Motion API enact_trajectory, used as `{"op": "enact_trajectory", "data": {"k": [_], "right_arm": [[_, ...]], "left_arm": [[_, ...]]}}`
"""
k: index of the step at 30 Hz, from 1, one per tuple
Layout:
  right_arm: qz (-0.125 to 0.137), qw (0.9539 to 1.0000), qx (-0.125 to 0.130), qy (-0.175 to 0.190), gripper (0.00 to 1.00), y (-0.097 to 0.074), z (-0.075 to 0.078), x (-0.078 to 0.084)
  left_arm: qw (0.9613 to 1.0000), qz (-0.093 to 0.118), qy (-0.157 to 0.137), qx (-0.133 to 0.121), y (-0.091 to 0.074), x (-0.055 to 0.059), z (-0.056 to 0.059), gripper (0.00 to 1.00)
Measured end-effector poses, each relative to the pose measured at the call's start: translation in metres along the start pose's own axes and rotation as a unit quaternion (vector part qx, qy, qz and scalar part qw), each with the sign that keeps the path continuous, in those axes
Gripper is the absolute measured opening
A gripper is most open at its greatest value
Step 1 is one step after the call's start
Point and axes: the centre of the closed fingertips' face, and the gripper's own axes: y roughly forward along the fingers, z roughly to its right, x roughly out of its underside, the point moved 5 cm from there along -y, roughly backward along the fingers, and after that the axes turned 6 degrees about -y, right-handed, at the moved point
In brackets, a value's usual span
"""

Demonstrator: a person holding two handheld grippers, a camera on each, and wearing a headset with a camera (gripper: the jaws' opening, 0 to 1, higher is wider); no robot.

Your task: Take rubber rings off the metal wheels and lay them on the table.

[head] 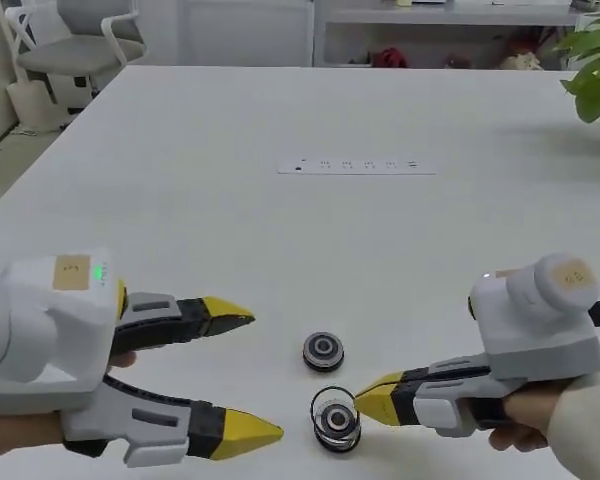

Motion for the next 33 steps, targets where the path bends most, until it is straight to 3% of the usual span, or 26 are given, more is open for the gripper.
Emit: {"op": "enact_trajectory", "data": {"k": [13, 17, 24, 33], "right_arm": [[0.014, 0.9999, -0.002, -0.002, 0.0, -0.001, -0.007, -0.01], [0.013, 0.9999, -0.004, -0.008, 0.0, -0.001, -0.009, -0.012], [0.018, 0.9998, -0.006, -0.009, 0.0, -0.002, -0.013, -0.016], [0.019, 0.9997, -0.014, -0.012, 0.0, 0.0, -0.022, -0.021]], "left_arm": [[0.9989, 0.001, -0.015, -0.044, -0.033, 0.014, 0.005, 0.7], [0.9981, -0.003, -0.018, -0.058, -0.038, 0.02, 0.005, 0.74], [0.997, 0.009, -0.034, -0.069, -0.042, 0.023, 0.005, 0.8], [0.9963, 0.005, -0.05, -0.07, -0.044, 0.034, 0.008, 0.85]]}}
